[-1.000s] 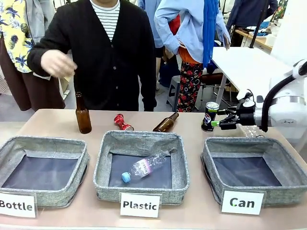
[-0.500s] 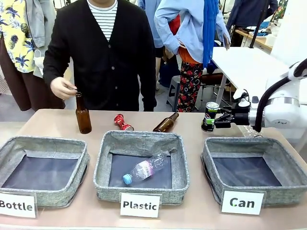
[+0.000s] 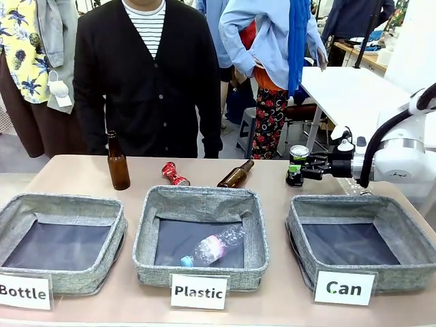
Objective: Sort the can waste into the basket.
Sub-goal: Pick up the can waste from the table and place it in the right Fabric basket.
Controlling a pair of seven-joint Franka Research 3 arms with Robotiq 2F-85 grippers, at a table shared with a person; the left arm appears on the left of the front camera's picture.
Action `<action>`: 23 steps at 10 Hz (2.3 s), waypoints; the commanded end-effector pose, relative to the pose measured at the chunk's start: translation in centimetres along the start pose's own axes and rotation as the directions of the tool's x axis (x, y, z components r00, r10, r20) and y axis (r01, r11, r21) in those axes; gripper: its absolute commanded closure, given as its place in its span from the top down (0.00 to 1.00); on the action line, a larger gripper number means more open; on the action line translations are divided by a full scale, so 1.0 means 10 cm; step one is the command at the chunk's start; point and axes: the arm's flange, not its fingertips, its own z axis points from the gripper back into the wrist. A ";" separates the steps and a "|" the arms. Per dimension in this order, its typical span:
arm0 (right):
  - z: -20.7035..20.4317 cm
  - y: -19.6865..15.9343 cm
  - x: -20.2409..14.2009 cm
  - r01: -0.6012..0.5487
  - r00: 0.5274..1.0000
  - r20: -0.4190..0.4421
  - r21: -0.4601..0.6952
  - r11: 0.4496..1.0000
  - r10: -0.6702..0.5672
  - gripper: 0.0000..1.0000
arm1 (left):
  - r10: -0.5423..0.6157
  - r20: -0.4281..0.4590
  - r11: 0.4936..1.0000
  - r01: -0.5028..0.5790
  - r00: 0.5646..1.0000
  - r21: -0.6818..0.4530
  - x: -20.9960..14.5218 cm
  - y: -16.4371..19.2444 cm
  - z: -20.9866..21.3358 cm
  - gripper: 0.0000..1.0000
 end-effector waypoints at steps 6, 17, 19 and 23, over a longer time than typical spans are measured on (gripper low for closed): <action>0.30 0.29 0.48 -0.011 0.998 0.067 0.070 0.997 0.007 0.00 | -0.022 -0.002 1.000 0.022 1.000 -0.009 -0.01 0.01 0.00 1.00; 1.55 1.92 1.32 -0.262 0.413 -0.783 0.387 0.884 0.465 0.00 | -0.022 -0.002 1.000 0.022 1.000 -0.009 -0.01 0.01 0.00 1.00; 1.45 1.99 1.23 -0.228 0.266 -0.843 0.416 0.880 0.467 0.00 | -0.022 -0.002 1.000 0.022 1.000 -0.009 -0.01 0.01 0.00 1.00; 1.44 1.97 1.27 -0.230 0.296 -0.812 0.450 0.863 0.502 0.81 | -0.022 -0.002 1.000 0.022 1.000 -0.009 -0.01 0.01 0.00 1.00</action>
